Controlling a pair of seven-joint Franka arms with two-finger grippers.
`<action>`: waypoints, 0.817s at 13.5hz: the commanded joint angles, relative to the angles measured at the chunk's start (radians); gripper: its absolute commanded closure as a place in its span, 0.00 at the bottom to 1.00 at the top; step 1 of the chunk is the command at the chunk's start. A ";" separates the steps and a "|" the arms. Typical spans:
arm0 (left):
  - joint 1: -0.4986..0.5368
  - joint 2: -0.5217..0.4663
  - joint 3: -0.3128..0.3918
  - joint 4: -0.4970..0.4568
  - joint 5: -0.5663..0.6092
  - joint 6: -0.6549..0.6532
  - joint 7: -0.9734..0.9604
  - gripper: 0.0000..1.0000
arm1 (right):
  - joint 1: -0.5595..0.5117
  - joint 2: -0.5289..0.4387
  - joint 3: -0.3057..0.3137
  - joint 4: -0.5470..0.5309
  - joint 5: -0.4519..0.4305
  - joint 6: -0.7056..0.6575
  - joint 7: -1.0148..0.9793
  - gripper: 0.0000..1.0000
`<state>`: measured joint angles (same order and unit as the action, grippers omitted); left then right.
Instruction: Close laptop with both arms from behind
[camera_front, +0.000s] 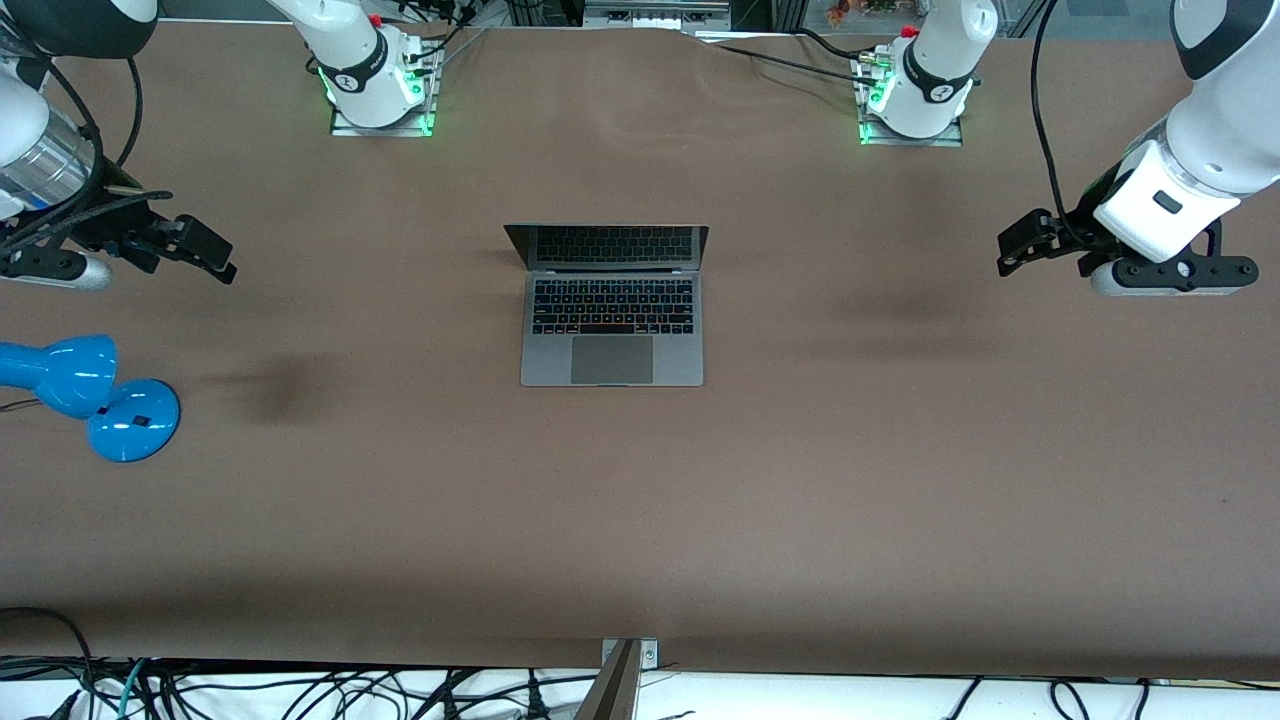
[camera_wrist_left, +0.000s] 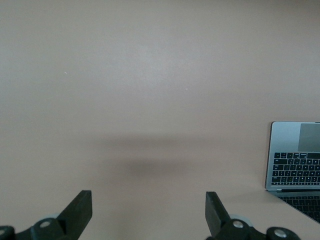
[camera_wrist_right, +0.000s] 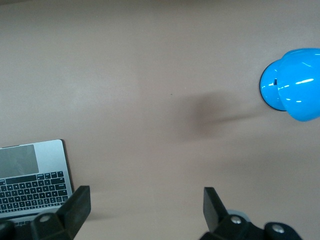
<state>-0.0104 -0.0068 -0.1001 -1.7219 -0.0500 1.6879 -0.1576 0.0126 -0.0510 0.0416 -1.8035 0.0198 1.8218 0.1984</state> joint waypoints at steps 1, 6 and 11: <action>0.007 0.004 0.000 0.013 -0.019 0.002 0.021 0.00 | -0.017 -0.009 0.014 -0.002 0.000 -0.009 0.001 0.00; 0.006 0.014 0.000 0.016 -0.019 0.018 0.021 0.00 | -0.016 -0.007 0.015 -0.002 -0.001 -0.009 0.001 0.00; 0.006 0.007 -0.001 0.012 -0.021 0.012 0.021 0.00 | -0.016 -0.007 0.015 -0.002 -0.001 -0.009 0.001 0.00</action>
<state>-0.0097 -0.0021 -0.1000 -1.7215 -0.0500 1.7036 -0.1576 0.0126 -0.0501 0.0417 -1.8036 0.0197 1.8211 0.1984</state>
